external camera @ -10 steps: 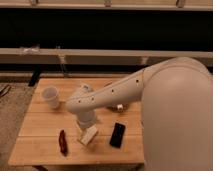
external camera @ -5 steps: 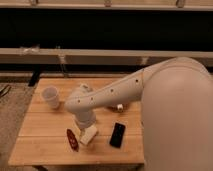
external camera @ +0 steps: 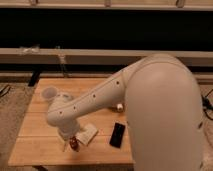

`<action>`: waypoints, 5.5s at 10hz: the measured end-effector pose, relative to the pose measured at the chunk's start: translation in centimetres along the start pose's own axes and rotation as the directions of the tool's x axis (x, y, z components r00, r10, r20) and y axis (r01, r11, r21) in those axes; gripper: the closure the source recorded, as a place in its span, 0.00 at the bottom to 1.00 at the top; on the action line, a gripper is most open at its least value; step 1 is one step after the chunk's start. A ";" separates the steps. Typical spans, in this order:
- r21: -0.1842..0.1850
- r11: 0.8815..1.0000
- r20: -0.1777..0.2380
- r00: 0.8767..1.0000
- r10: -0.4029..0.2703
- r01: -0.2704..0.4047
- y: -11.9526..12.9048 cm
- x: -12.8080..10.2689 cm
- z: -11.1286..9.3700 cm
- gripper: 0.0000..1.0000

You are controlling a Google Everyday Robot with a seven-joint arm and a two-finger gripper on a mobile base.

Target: Place the pepper on the white sponge

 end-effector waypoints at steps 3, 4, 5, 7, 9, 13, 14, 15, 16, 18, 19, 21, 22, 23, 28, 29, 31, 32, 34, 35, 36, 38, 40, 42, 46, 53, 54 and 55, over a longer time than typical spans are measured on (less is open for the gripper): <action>0.014 0.998 -0.023 0.998 -0.056 0.056 3.1 -1.8 2.4 0.20; 0.018 0.998 -0.032 0.998 -0.060 0.061 3.1 -2.1 2.8 0.20; 0.021 0.998 -0.040 0.997 -0.061 0.062 2.9 -2.3 3.2 0.20; 0.025 0.999 -0.045 0.998 -0.045 0.046 1.2 -3.4 3.5 0.20; 0.026 0.999 -0.048 0.998 -0.042 0.043 0.6 -4.0 3.7 0.20; 0.026 0.998 -0.075 0.996 -0.050 0.052 0.3 -4.6 4.9 0.20; 0.026 0.998 -0.081 0.996 -0.047 0.049 0.1 -4.6 5.2 0.20; 0.026 0.999 -0.086 0.995 -0.044 0.047 -0.1 -4.7 5.3 0.20; 0.027 0.999 -0.090 0.995 -0.041 0.043 -0.3 -4.7 5.4 0.20; 0.031 0.999 -0.099 0.995 -0.032 0.036 -0.7 -4.7 5.6 0.21; 0.034 0.999 -0.103 0.994 -0.030 0.034 -0.8 -4.6 5.6 0.26; 0.039 0.998 -0.109 0.993 -0.034 0.038 -0.8 -4.6 5.7 0.46; 0.040 0.998 -0.110 0.993 -0.036 0.040 -0.7 -4.5 5.8 0.56; 0.041 0.998 -0.112 0.993 -0.036 0.041 -0.8 -4.5 5.8 0.64; 0.047 0.998 -0.104 0.994 -0.038 0.043 -1.0 -4.4 5.3 1.00; 0.045 0.998 -0.096 0.995 -0.038 0.043 -0.9 -4.4 5.0 1.00; 0.036 0.999 -0.061 0.997 -0.037 0.039 -0.8 -4.6 3.3 1.00; 0.030 0.999 -0.043 0.998 -0.040 0.042 -0.7 -4.7 2.4 1.00; 0.021 0.999 -0.013 0.999 -0.047 0.047 -0.5 -4.9 0.8 1.00; 0.018 0.999 -0.001 0.999 -0.048 0.048 -0.5 -4.9 0.2 1.00; 0.016 0.999 0.006 0.999 -0.045 0.045 -0.6 -4.9 -0.1 1.00; 0.015 1.000 0.016 1.000 -0.026 0.025 -1.5 -5.1 -0.4 1.00; 0.022 1.000 0.014 1.000 0.004 -0.005 -2.8 -5.2 -0.3 1.00; 0.033 0.999 0.007 0.999 0.031 -0.032 -4.3 -5.0 -0.2 1.00; 0.042 0.993 0.012 0.994 0.107 -0.107 -7.5 -4.2 -0.8 1.00; 0.044 0.974 -0.006 0.975 0.221 -0.221 -10.6 -1.1 -0.4 1.00; 0.042 0.973 -0.011 0.974 0.228 -0.227 -10.7 -1.0 -0.2 1.00; 0.042 0.972 -0.017 0.973 0.231 -0.231 -10.7 -0.9 0.0 1.00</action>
